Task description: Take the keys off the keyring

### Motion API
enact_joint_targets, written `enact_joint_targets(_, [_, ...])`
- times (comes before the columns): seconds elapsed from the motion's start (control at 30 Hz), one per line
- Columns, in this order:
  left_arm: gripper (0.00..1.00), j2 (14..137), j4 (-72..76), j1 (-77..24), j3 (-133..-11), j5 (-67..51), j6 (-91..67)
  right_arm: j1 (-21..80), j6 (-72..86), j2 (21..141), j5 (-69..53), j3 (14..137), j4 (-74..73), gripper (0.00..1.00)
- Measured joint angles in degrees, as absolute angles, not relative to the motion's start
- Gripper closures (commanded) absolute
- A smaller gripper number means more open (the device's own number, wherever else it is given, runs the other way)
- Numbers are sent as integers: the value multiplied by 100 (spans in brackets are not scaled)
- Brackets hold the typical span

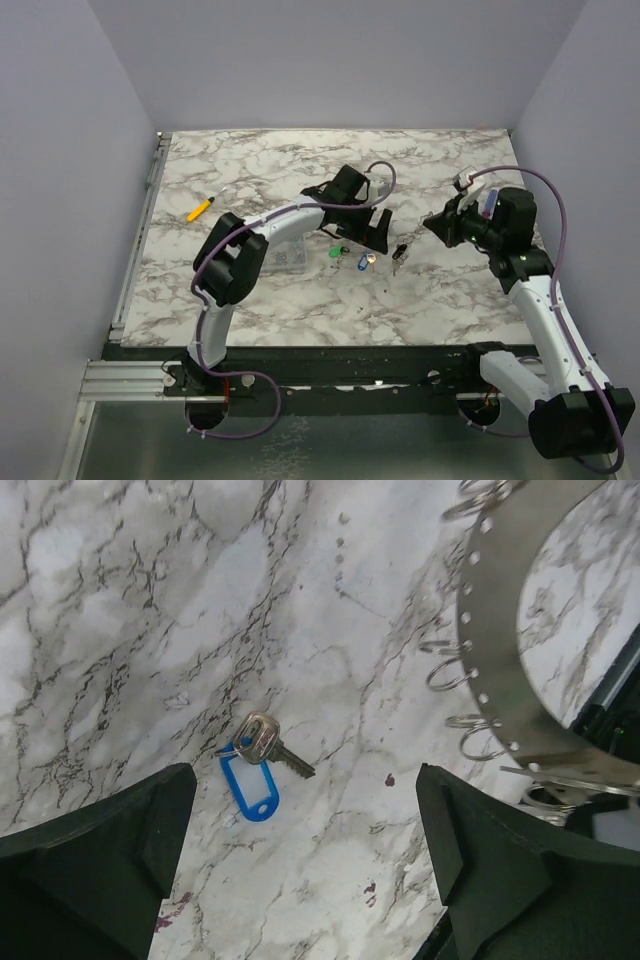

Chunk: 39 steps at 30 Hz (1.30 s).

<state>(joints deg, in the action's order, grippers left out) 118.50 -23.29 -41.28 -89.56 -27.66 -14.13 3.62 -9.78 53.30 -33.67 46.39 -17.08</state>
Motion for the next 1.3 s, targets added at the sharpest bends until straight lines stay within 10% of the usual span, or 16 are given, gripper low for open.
enact_joint_targets(0.8, [1,11502,-2626,-3238,-9513,-2766,-1385,351,-628,9144,-2792,7717,-926,99])
enact_joint_targets(1.3, [1,11187,-2617,-3225,-9437,-2788,-1415,-259,-458,9815,-1435,6250,-1354,99])
